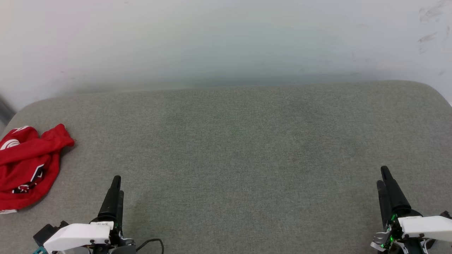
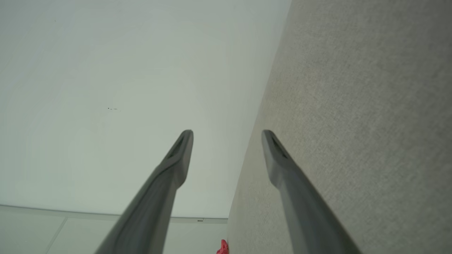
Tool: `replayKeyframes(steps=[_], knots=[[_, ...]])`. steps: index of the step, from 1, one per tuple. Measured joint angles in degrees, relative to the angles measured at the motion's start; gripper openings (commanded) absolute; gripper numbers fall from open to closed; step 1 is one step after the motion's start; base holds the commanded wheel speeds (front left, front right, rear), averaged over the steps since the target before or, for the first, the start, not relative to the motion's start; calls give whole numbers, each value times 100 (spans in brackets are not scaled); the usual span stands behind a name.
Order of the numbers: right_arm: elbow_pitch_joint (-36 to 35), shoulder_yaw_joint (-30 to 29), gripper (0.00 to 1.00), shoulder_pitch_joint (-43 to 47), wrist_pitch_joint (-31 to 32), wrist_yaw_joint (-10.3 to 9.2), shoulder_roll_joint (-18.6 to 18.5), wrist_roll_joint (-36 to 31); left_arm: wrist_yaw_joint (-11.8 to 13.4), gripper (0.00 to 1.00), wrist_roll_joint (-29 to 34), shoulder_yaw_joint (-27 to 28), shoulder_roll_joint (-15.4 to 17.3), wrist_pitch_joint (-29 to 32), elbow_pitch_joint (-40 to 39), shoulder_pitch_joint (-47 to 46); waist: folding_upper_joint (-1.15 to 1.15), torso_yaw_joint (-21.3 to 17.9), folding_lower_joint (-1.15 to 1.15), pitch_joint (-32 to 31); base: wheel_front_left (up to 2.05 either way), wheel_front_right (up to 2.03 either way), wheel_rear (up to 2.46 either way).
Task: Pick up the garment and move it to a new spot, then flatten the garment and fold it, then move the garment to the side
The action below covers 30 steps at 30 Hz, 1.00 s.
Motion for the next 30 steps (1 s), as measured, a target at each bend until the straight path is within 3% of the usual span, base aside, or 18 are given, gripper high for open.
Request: replayKeyframes(steps=[24, 30], knots=[[-871, 123, 100, 182, -550, 1, 3, -3036, 839, 100, 2777, -324, 3, -547, -750, 146, 0, 13, 0, 51, 0, 0, 0], [-953, 175, 100, 231, -657, 1, 3, -3675, 943, 100, 3401, -432, 4, -665, -909, 203, 0, 20, 0, 50, 0, 0, 0]])
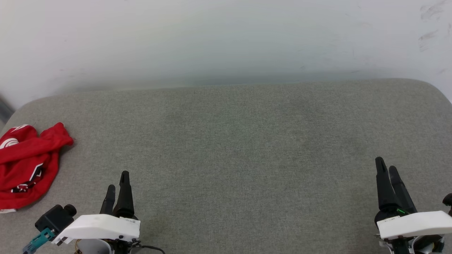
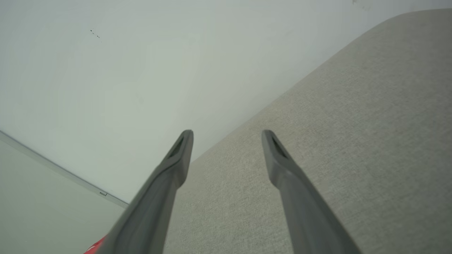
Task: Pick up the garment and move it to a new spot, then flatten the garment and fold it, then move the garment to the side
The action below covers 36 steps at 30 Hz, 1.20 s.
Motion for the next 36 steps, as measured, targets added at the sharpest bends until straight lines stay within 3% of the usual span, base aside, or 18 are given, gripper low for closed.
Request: replayKeyframes(steps=[18, 36], knots=[[-100, 82, 100, 141, -331, 0, 0, -1401, 292, 100, 1549, -277, 2, -312, -216, 154, 0, 7, 0, -7, 0, 0, 0], [-234, 138, 100, 307, -598, 0, 0, -2451, 297, 100, 2585, -467, 4, -586, -391, 285, 0, 30, 0, -24, 0, 0, 0]])
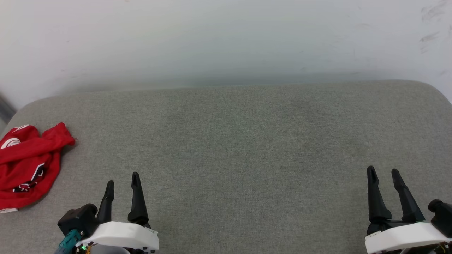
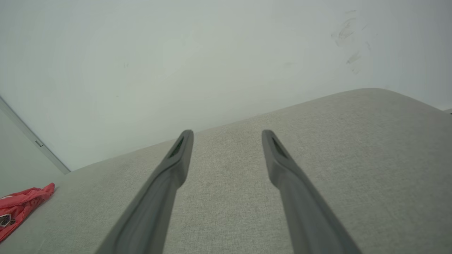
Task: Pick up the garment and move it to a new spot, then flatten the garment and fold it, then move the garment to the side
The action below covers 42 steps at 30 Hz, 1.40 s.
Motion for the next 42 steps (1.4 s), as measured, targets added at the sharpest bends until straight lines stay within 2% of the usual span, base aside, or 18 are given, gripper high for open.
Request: replayKeyframes(steps=[25, 42], knots=[[-114, 18, 100, 142, -318, 1, -1, -1187, -8, 100, 1191, -148, 4, -322, -2, 131, 0, 3, 0, 10, 0, 0, 0], [-216, 60, 100, 227, -486, 2, -1, -1767, -49, 100, 1696, -144, 7, -482, 81, 185, 0, -2, 0, 26, 0, 0, 0]])
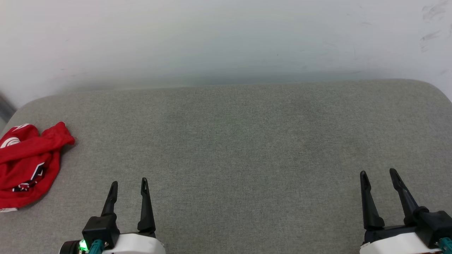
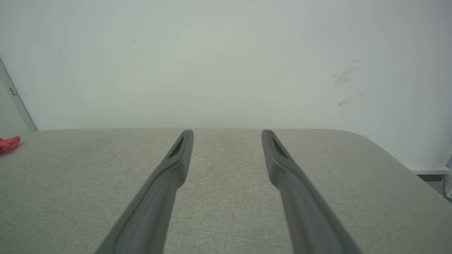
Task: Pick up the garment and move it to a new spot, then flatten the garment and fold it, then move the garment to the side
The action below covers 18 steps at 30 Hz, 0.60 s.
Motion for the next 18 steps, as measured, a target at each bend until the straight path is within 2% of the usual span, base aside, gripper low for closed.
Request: replayKeyframes(steps=[6, 18], knots=[[-64, 21, 100, 12, -58, 0, 0, -101, -7, 100, 176, -1, 0, -57, 11, 28, 0, 3, 0, 2, 0, 0, 0], [-19, 74, 100, 25, -60, 0, 0, 110, -59, 100, 79, 25, 0, -64, 83, 30, 0, 1, 0, 1, 0, 0, 0]])
